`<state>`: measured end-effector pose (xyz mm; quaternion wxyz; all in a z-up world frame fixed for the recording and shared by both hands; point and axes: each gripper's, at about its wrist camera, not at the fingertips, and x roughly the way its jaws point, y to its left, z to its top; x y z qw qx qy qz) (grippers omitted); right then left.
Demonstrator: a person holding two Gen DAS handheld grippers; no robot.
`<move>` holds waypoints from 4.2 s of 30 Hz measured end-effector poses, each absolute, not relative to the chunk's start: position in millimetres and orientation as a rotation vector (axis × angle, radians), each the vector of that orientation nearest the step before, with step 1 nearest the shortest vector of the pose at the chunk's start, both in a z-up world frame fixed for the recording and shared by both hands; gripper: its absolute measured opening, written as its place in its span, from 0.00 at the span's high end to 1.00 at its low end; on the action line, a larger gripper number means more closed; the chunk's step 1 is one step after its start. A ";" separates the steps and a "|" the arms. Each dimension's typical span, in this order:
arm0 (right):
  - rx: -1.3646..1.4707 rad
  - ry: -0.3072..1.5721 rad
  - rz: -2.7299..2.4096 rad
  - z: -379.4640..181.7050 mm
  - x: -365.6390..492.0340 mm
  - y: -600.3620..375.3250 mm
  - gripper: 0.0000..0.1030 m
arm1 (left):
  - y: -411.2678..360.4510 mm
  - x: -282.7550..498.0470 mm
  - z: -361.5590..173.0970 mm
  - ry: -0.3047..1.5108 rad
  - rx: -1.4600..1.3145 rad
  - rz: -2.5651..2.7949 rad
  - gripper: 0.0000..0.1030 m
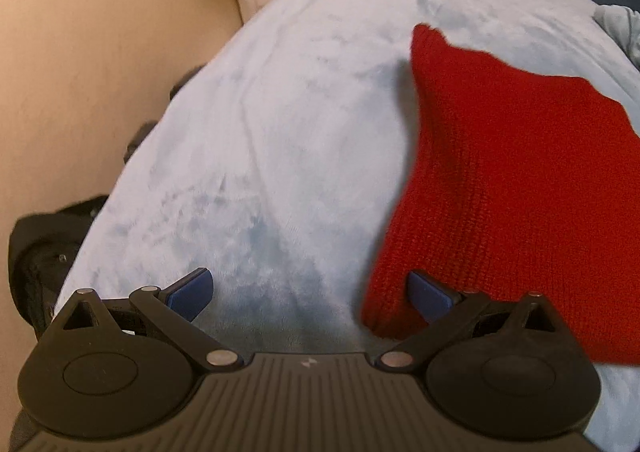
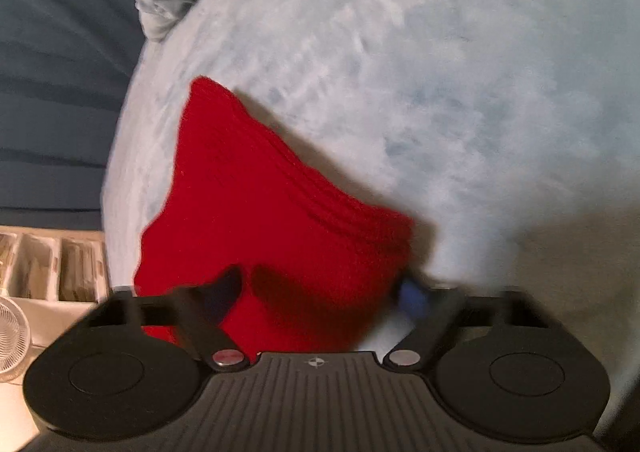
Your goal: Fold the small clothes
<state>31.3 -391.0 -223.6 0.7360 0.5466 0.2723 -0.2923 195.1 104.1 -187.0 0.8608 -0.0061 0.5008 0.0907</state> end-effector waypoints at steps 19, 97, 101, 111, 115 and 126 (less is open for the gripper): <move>0.320 0.660 -0.633 -88.6 160.9 -249.1 0.85 | 147.2 180.4 -198.2 1.136 -0.165 0.254 0.00; 0.029 0.662 -0.303 -52.3 -74.6 -114.4 0.18 | 66.5 -6.9 -64.0 0.985 0.057 0.030 0.00; 0.084 0.666 -0.287 -55.2 -60.8 -122.5 0.18 | 60.6 -3.1 -55.0 0.963 0.080 0.041 0.00; 0.173 0.599 -0.276 -54.3 -77.7 -119.5 0.18 | 56.5 -28.9 -40.6 0.937 0.130 0.031 0.00; 0.154 0.581 -0.284 -48.8 -87.1 -118.9 0.18 | 54.9 -37.0 -38.7 0.927 0.116 0.015 0.00; 0.136 0.561 -0.300 -42.3 -98.3 -117.1 0.18 | 57.4 -45.0 -32.5 0.908 0.107 -0.001 0.00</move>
